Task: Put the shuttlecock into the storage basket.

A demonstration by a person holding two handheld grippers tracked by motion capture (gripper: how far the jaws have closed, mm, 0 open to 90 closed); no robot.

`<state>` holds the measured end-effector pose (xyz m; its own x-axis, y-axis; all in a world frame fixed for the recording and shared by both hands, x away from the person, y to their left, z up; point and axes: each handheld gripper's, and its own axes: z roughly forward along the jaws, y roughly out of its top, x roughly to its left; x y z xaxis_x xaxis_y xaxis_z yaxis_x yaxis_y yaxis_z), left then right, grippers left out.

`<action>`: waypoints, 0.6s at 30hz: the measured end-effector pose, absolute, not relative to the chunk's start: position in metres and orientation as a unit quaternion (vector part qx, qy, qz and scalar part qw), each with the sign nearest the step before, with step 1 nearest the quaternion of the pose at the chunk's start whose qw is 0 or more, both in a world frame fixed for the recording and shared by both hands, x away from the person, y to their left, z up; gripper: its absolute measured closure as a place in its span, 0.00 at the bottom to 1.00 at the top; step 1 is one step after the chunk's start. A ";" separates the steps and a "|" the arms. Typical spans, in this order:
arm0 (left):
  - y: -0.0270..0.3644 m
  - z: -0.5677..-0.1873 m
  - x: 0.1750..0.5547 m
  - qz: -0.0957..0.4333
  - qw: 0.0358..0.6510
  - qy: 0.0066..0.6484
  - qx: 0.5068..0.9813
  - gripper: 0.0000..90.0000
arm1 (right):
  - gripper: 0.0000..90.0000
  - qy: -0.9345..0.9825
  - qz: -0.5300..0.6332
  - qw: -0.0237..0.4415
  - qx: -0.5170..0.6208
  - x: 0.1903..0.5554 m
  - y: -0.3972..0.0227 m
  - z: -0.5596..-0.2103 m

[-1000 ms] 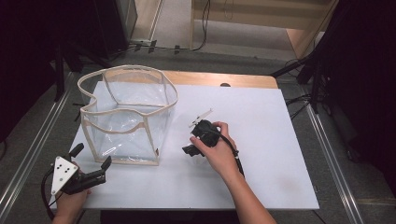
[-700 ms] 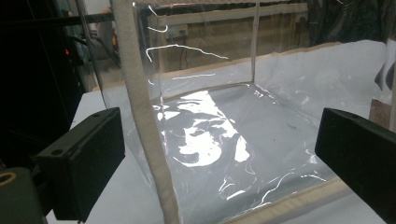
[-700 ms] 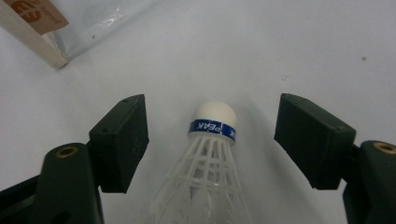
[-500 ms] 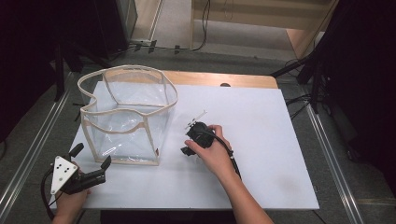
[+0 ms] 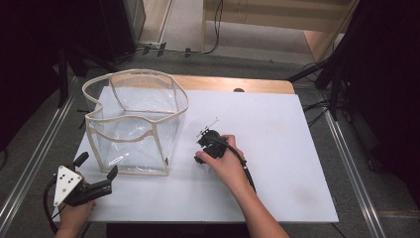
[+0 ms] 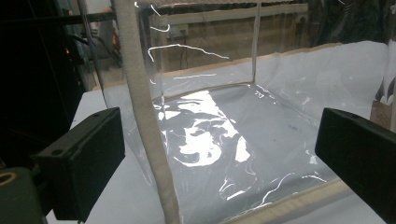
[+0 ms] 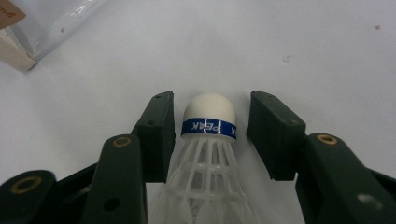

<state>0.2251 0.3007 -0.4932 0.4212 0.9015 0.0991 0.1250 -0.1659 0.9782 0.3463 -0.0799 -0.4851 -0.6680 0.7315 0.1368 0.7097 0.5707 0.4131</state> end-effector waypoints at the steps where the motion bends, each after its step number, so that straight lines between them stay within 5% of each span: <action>1: 0.301 -0.493 0.225 0.375 0.518 0.386 0.665 0.03 | 0.56 0.885 0.221 0.024 0.410 0.346 -0.080 -0.485; 7: 0.301 -0.493 0.225 0.376 0.518 0.386 0.665 0.03 | 0.69 0.884 0.219 0.021 0.412 0.347 -0.081 -0.485; 18: 0.302 -0.493 0.225 0.375 0.518 0.387 0.664 0.03 | 0.70 0.881 0.250 0.018 0.403 0.345 -0.086 -0.473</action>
